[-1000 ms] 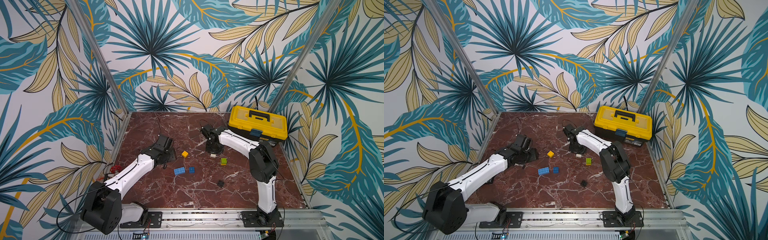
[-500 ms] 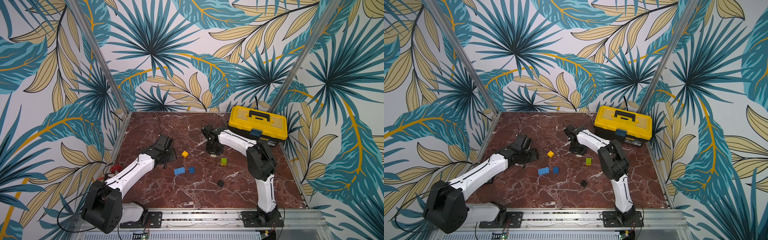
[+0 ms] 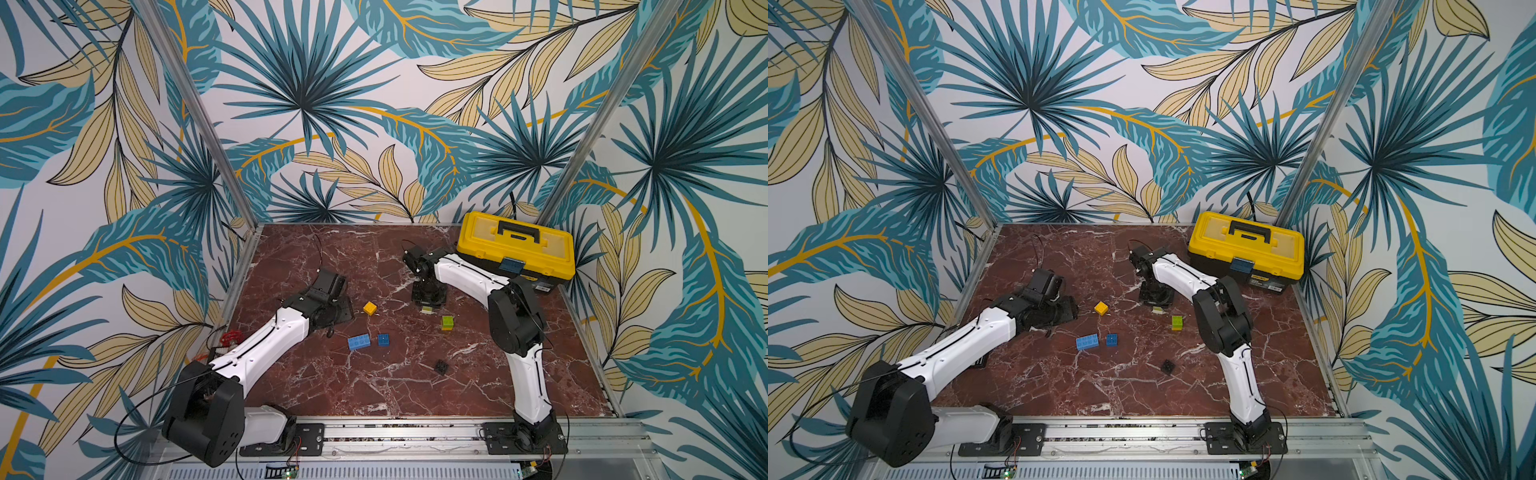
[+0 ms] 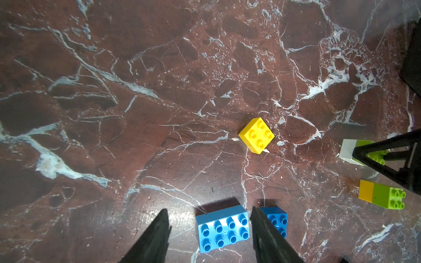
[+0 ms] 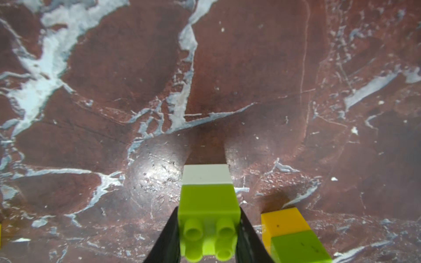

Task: Assemble the number 4 with lego
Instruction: Assemble the lego brick with the lego brick, then move the lego brick at the center of the board.

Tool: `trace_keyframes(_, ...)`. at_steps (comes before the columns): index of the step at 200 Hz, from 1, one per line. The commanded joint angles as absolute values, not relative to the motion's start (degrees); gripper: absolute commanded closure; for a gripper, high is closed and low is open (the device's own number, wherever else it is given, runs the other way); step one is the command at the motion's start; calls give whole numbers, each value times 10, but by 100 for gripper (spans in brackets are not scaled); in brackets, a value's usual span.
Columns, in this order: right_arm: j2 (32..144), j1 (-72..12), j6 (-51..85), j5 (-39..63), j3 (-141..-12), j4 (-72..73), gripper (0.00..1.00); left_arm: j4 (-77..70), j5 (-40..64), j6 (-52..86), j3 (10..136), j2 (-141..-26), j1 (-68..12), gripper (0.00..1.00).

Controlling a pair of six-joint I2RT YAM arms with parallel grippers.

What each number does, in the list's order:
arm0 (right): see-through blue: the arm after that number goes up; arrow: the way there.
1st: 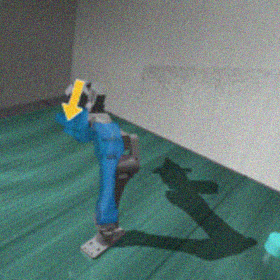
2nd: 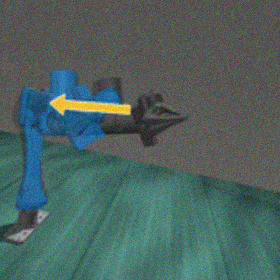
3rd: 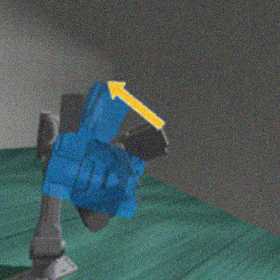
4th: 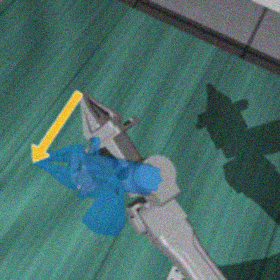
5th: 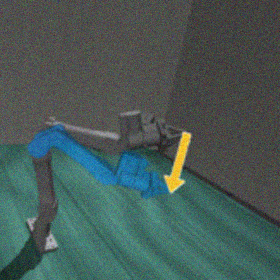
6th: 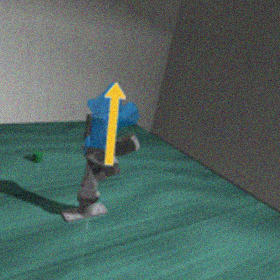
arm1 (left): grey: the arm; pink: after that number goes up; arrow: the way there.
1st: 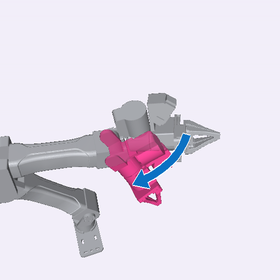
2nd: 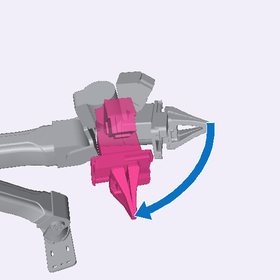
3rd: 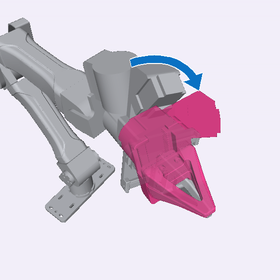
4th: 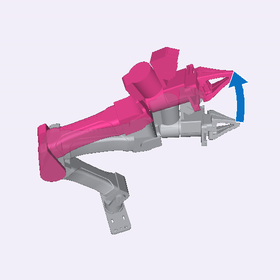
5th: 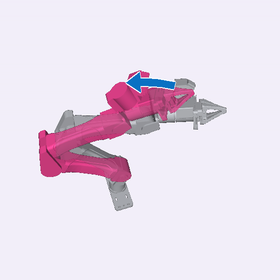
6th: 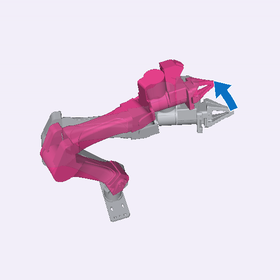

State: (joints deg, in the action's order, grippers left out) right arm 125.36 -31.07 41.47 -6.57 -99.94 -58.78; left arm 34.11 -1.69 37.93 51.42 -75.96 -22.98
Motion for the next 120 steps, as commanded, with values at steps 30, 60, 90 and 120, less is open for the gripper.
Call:
trace_keyframes(30,1367,-302,395,-30,-944,-595,76,353,-24,374,531,-744,-223,40)
trace_keyframes(60,1331,-299,387,-9,-940,-581,77,359,-24,374,533,-739,-222,40)
trace_keyframes(90,1270,-300,375,-4,-936,-577,78,360,-24,375,532,-735,-222,40)
trace_keyframes(120,1207,-308,373,-2,-914,-585,77,361,-24,375,530,-732,-223,40)
